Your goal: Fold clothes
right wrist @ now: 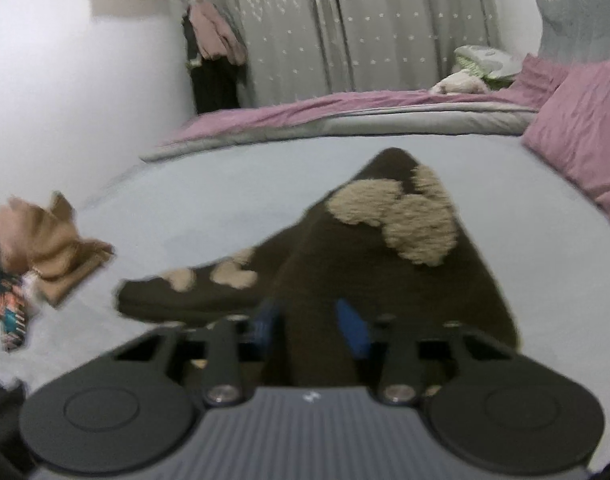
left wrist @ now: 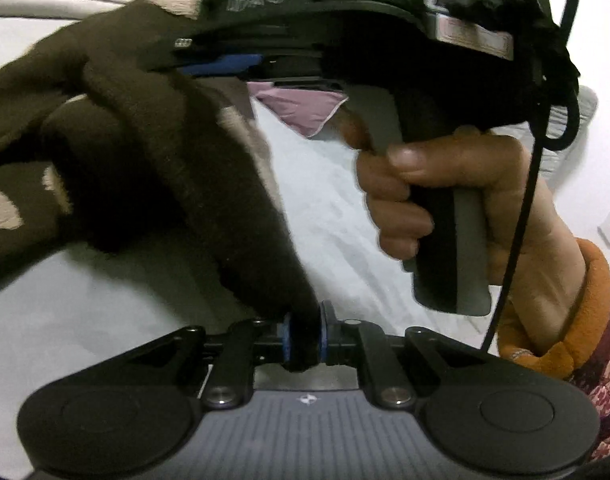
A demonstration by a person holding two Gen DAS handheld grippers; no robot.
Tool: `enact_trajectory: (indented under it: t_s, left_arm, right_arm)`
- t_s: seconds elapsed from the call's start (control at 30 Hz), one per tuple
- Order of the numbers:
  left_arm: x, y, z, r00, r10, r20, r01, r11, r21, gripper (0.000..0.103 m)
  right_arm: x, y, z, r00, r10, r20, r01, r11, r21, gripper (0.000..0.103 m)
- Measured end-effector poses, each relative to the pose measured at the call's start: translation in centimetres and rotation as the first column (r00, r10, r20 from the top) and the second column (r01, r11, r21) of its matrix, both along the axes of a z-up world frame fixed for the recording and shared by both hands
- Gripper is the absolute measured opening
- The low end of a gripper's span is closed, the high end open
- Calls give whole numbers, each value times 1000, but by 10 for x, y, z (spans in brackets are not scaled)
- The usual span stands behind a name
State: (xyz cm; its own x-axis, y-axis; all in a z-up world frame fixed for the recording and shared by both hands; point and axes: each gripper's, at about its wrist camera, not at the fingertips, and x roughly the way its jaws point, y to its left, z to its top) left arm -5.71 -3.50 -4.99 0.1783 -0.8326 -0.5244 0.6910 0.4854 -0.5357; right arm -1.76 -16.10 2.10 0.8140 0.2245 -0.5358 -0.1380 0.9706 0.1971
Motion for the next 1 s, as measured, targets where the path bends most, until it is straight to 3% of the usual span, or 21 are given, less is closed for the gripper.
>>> enact_trajectory:
  t_s: [0.1, 0.23, 0.4, 0.53, 0.67, 0.9, 1.0]
  left_arm:
    - [3, 9, 2, 1000, 27, 7, -28, 999, 44, 24]
    - [2, 23, 5, 997, 73, 24, -75, 994, 78, 37]
    - [7, 40, 7, 980, 183, 80, -193, 972, 131, 46]
    - [26, 46, 6, 944, 293, 150, -318, 929, 188, 51]
    - [56, 45, -5, 900, 369, 234, -427, 857, 288, 56]
    - [80, 69, -12, 852, 480, 208, -523, 781, 341, 56]
    - [88, 79, -13, 831, 520, 198, -555, 751, 356, 56]
  right_arm:
    - [1, -6, 0, 999, -37, 5, 37, 999, 2, 10]
    - [0, -18, 3, 996, -93, 20, 93, 996, -8, 9]
    - [-2, -33, 3, 991, -131, 22, 131, 991, -19, 8]
    - [-7, -48, 5, 984, -176, 30, 176, 984, -18, 8]
    - [-12, -68, 5, 973, -230, 25, 231, 973, -9, 8]
    - [-15, -101, -11, 946, -323, -33, 322, 947, -14, 8]
    - [-15, -105, -16, 949, -314, -40, 314, 949, -1, 11]
